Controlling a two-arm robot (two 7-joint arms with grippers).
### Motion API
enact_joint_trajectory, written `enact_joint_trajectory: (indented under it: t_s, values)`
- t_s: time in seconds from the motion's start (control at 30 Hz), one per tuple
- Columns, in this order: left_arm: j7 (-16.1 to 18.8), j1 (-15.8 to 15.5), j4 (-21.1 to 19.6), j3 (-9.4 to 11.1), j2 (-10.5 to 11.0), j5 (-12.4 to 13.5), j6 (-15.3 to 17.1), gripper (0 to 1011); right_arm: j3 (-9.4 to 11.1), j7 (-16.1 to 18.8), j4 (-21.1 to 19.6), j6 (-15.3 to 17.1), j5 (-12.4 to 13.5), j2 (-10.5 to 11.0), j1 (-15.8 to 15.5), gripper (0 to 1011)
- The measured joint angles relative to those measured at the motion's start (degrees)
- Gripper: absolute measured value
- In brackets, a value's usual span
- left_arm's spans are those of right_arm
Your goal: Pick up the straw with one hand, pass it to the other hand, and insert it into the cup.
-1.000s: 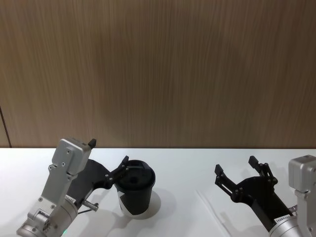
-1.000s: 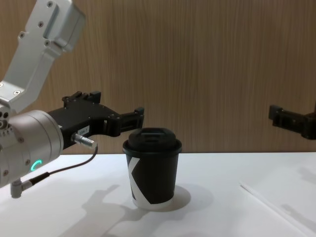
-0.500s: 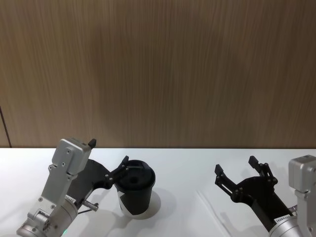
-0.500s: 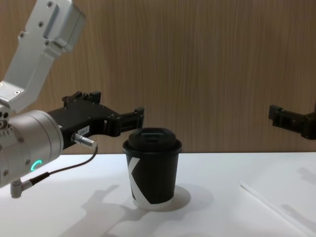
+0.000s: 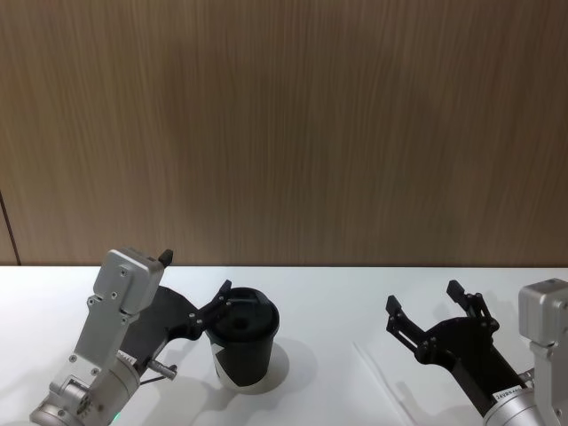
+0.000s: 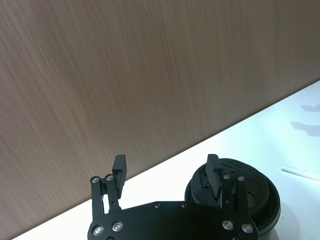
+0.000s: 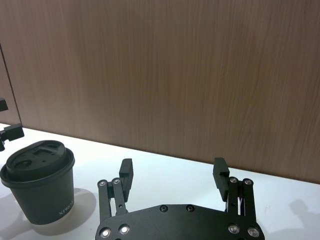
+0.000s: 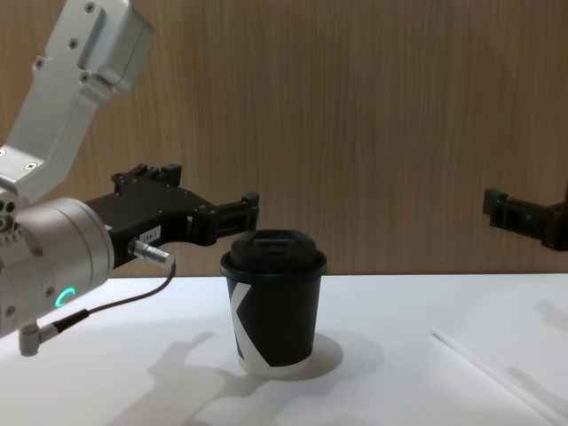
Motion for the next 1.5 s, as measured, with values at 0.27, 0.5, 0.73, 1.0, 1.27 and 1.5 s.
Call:
enact_joint_trajectory:
  t_s: [0.27, 0.5, 0.73, 1.0, 1.27, 1.5]
  values:
    - [0.0, 0.0, 0.0, 0.0, 0.0, 0.0, 0.0, 1000, 0.1, 0.0, -0.1, 0.1, 0.0, 0.0, 0.0, 1001]
    - [0.0, 0.0, 0.0, 0.0, 0.0, 0.0, 0.0, 1000, 0.5, 0.5, -0.8, 1.4, 0.0, 0.7, -0.1, 1001]
    - [0.0, 0.0, 0.0, 0.0, 0.0, 0.0, 0.0, 1000, 1.3, 1.2, -2.8, 5.1, 0.0, 2.3, -0.2, 1001]
    - [0.0, 0.0, 0.0, 0.0, 0.0, 0.0, 0.0, 1000, 2.4, 2.4, -5.6, 12.0, 0.9, 4.0, 0.0, 1001]
    - [0.0, 0.0, 0.0, 0.0, 0.0, 0.0, 0.0, 1000, 3.6, 4.3, -8.3, 21.2, 3.7, 5.2, 0.9, 1001]
    - [0.0, 0.0, 0.0, 0.0, 0.0, 0.0, 0.0, 1000, 4.4, 5.4, -9.9, 28.8, 7.1, 5.0, 1.8, 1001]
